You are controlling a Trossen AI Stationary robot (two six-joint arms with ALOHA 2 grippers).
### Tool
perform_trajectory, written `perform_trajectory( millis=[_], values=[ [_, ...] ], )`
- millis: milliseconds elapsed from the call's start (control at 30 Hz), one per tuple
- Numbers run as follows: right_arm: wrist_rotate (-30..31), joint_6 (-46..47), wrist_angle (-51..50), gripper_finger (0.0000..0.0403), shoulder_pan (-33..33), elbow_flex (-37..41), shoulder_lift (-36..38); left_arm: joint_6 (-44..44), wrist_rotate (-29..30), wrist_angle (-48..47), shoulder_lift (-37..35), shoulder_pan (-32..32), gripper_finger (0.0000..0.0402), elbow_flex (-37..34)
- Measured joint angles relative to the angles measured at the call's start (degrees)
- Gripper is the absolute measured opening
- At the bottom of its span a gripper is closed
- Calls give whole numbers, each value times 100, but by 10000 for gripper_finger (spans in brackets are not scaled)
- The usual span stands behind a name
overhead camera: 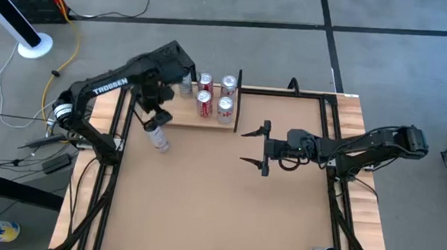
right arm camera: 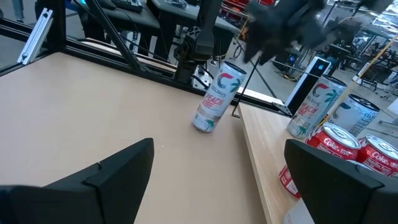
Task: Place canned beverage on shelf
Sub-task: Put the white and pink soda can on the shelf aligned with the other white and pink soda can
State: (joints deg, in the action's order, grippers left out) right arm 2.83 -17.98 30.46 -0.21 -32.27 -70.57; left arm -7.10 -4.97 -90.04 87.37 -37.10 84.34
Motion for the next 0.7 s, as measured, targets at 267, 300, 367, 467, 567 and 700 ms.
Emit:
perform_trajectory(
  millis=[267,300,367,467,567,700],
  values=[
    [0,3,-2,384,0,0,0,273,482,700,-239,-86,291,1707],
    [0,13,-4,384,2,0,0,307,489,957,-376,-55,291,1785],
    [0,88,-9,384,0,0,0,349,515,1519,-726,22,291,1795],
    [-2,143,-9,384,16,0,0,210,808,2166,-1341,261,291,1575],
    [-157,217,-7,384,69,0,0,135,1328,2642,-2130,741,291,1005],
    [-313,381,-4,384,166,0,-2,-260,2359,3244,-3428,1583,291,-282]
  ],
)
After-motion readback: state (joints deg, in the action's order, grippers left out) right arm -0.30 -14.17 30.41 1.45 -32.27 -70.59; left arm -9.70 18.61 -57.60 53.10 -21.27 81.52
